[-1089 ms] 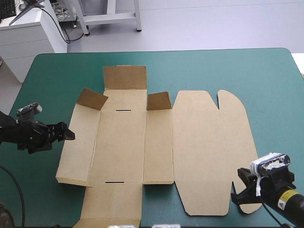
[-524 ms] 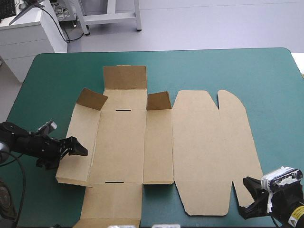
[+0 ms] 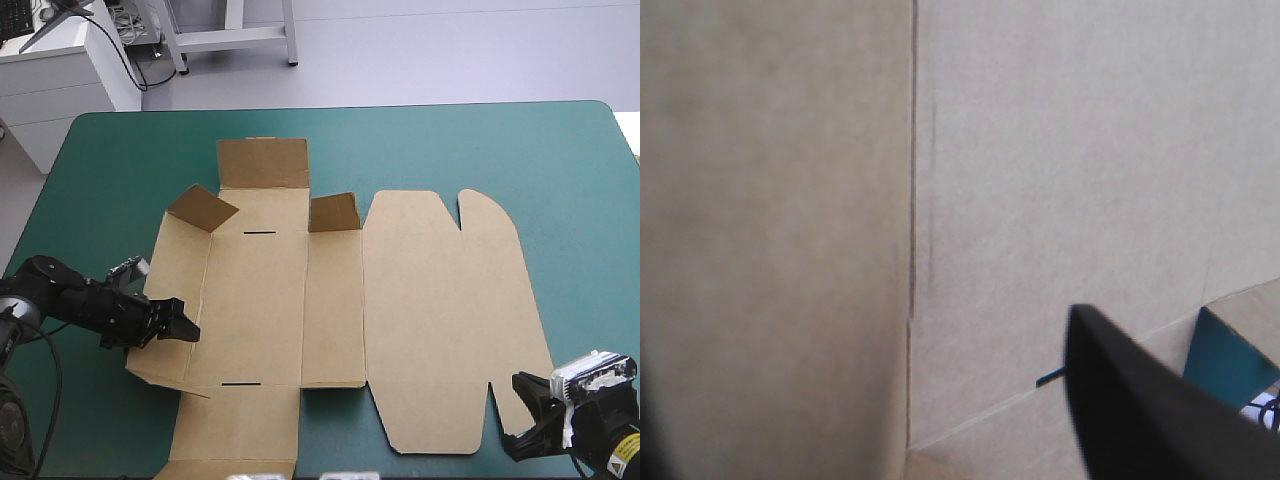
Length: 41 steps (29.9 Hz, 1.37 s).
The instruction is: Fold the box
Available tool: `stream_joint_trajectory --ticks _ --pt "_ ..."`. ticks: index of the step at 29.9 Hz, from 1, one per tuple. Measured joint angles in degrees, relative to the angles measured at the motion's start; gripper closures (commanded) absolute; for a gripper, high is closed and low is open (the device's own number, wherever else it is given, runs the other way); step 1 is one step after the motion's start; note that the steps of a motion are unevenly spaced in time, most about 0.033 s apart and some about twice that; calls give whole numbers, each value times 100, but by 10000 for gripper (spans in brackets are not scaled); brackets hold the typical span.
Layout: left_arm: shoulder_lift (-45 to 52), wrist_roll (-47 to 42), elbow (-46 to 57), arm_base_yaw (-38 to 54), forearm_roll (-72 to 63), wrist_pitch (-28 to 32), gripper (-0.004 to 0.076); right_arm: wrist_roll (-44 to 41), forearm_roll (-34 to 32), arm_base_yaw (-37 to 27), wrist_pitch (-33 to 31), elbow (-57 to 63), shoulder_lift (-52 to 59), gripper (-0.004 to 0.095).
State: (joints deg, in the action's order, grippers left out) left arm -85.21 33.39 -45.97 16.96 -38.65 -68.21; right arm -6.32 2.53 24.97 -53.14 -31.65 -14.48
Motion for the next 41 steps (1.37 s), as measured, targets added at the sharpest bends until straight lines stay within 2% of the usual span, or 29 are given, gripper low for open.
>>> stream_joint_trajectory --ticks 1,19,25,32,41 --pt "0 0 0 -4 43 0 722 0 0 0 0 0 0 908" --pt "109 -79 -409 -38 315 -76 733 23 0 0 -76 0 0 908" --pt "25 -416 -1480 -596 1153 -107 733 28 0 0 -76 0 0 908" --pt "-638 -767 -3064 -1779 2741 -200 732 199 0 0 -160 0 0 908" --pt "-1805 -384 -4930 -3026 4386 -235 732 302 0 0 -269 0 0 908"
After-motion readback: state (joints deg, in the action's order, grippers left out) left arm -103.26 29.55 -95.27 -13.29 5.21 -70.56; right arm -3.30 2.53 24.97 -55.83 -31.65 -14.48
